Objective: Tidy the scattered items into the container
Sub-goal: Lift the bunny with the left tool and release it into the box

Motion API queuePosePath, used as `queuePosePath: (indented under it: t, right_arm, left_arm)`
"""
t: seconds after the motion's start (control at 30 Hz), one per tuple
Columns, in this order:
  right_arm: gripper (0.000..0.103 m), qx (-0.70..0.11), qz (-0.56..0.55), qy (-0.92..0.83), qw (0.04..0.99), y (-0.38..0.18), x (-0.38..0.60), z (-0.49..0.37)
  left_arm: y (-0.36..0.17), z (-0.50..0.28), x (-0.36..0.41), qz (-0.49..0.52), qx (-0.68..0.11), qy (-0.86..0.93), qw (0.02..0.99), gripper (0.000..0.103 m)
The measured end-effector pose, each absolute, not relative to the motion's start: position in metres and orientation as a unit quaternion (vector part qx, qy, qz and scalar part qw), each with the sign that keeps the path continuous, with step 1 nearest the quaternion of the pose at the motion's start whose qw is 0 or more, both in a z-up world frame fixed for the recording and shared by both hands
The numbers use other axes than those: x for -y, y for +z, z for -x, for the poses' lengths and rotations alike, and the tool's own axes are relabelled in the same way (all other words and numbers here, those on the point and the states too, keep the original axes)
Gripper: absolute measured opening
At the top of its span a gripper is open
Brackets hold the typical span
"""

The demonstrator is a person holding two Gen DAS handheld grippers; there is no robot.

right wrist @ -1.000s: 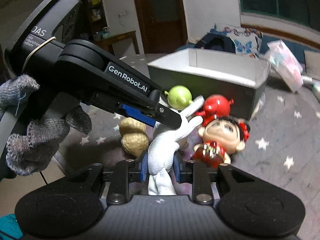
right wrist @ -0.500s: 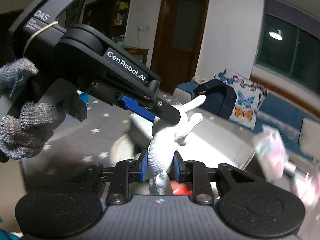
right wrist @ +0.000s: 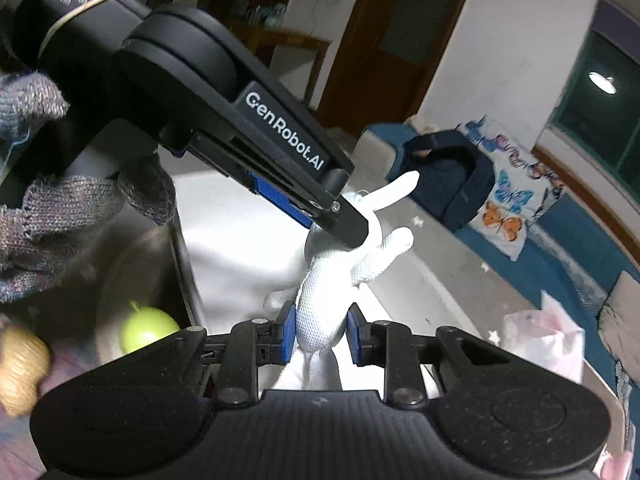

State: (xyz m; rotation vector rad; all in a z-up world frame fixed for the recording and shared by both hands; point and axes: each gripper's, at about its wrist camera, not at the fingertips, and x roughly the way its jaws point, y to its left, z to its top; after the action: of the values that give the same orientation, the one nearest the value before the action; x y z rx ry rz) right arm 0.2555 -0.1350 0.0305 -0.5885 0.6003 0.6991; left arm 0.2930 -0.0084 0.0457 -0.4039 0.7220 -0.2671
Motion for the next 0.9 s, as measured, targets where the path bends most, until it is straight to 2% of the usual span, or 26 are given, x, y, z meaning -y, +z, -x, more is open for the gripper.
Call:
queuePosePath:
  t: [0.33, 0.43, 0.5, 0.77, 0.87, 0.9]
  right_arm:
    - [0.028, -0.326, 0.319, 0.327, 0.828, -0.003, 0.122, -0.288]
    - [0.037, -0.342, 0.301, 0.32, 0.831, -0.011, 0.125, -0.299]
    - [0.047, -0.351, 0.287, 0.319, 0.832, -0.014, 0.129, -0.303]
    - [0.053, -0.357, 0.25, 0.304, 0.847, -0.007, 0.147, -0.314]
    - [0.064, -0.349, 0.232, 0.293, 0.86, 0.001, 0.155, -0.303]
    - [0.064, -0.346, 0.226, 0.29, 0.864, 0.004, 0.157, -0.301]
  left_arm:
    - [0.017, -0.311, 0.003, 0.202, -0.377, -0.092, 0.899, 0.033]
    - [0.016, -0.31, 0.002, 0.202, -0.378, -0.091, 0.899, 0.033]
    - [0.017, -0.308, 0.001, 0.201, -0.375, -0.09, 0.901, 0.033]
    - [0.023, -0.298, 0.002, 0.195, -0.367, -0.092, 0.905, 0.033]
    - [0.031, -0.286, 0.004, 0.182, -0.356, -0.095, 0.912, 0.033]
    - [0.034, -0.282, 0.004, 0.178, -0.352, -0.097, 0.914, 0.033]
